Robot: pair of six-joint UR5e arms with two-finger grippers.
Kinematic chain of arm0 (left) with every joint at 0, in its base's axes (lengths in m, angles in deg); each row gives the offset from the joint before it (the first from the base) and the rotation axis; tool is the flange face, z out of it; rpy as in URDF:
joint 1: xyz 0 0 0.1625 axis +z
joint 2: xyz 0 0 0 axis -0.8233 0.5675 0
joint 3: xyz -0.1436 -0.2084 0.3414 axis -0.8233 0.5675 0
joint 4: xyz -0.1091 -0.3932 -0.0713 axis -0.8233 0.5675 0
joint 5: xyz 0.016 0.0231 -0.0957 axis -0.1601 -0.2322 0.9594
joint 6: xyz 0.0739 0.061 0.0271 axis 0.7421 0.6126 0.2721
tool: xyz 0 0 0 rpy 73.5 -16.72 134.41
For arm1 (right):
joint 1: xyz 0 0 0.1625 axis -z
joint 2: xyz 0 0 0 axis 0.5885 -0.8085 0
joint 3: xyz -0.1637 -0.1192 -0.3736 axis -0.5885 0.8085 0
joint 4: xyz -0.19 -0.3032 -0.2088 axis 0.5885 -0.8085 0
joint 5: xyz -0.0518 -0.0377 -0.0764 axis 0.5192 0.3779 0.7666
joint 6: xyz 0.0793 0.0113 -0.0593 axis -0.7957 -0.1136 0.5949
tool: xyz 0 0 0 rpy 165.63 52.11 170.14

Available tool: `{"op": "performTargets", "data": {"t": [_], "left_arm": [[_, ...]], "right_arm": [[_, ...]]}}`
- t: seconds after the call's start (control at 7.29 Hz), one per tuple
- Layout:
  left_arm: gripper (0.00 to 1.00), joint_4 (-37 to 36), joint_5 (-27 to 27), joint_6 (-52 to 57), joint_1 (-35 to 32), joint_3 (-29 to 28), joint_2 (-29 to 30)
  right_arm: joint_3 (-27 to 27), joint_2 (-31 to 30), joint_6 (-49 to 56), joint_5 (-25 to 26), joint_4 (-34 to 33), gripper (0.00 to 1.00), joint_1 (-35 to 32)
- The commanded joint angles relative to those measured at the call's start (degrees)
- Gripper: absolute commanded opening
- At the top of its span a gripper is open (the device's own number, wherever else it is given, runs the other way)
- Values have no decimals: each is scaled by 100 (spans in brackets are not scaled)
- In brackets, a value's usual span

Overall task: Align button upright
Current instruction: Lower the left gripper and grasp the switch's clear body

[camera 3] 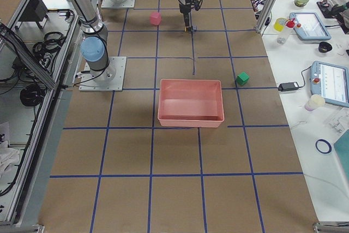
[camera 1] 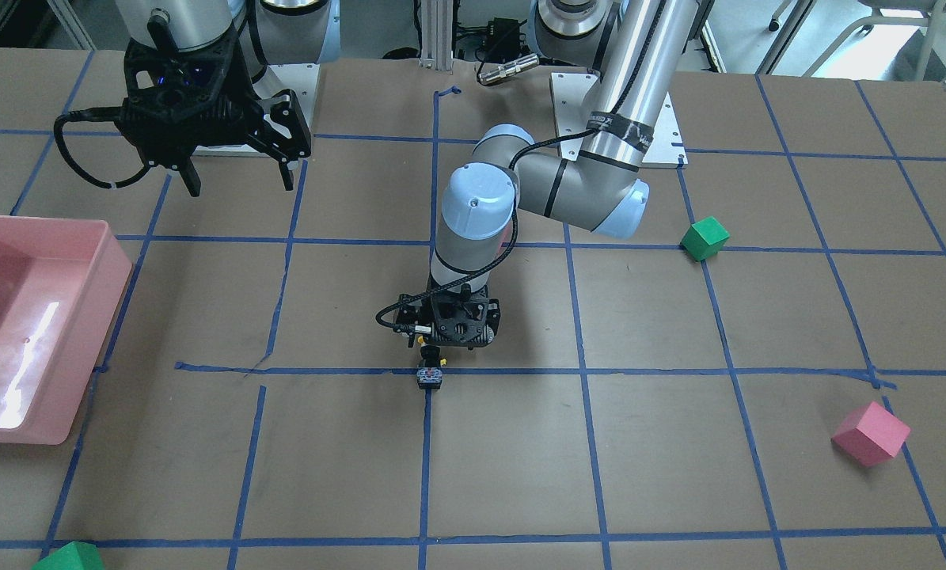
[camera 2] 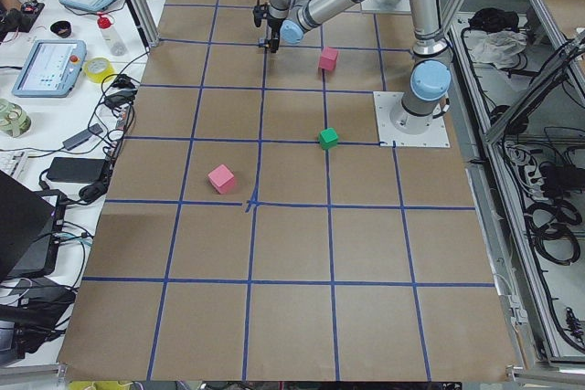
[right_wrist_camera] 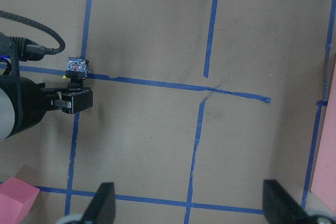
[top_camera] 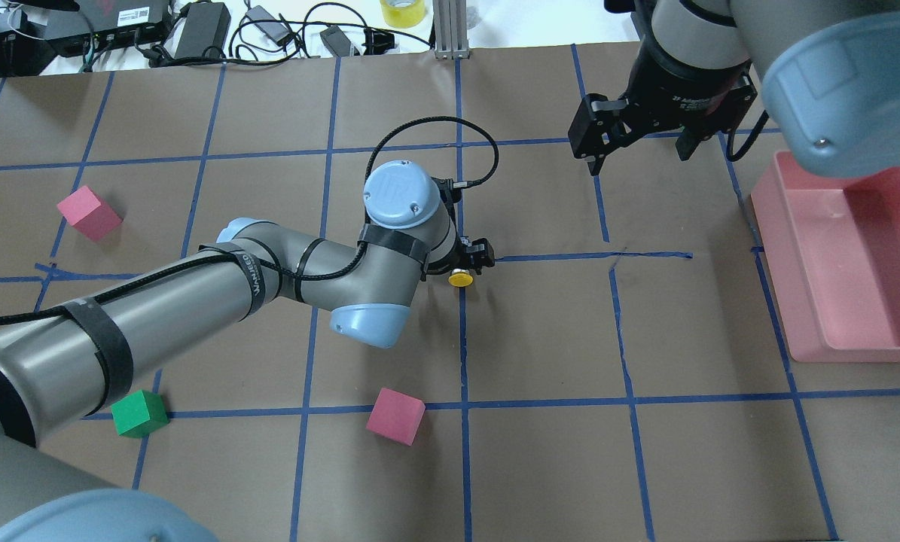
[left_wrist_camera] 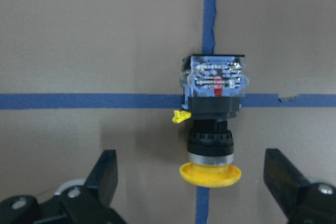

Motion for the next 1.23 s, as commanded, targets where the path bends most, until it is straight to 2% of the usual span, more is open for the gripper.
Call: {"op": "performTargets", "data": {"t": [0.0,0.14,0.41,0.55,0.69,0.96,1.1], "left_arm": [[77,-11,17,0,-1,-64,76],[71,-11,26,0,-1,-82,76],[41,-2,53,0,-1,-108,76],[15,33,62,-8,-1,-117,76],[0,94,62,-17,-1,-117,76],[0,235,44,-226,-1,-213,50],[0,583,244,-454,-1,-414,23]], "right_arm": [[-6,0,0,0,3,100,0],[-6,0,0,0,3,100,0],[-15,0,0,0,3,100,0],[-15,0,0,0,3,100,0],[-15,0,9,0,3,100,0],[-15,0,9,0,3,100,0],[-24,0,9,0,3,100,0]]}}
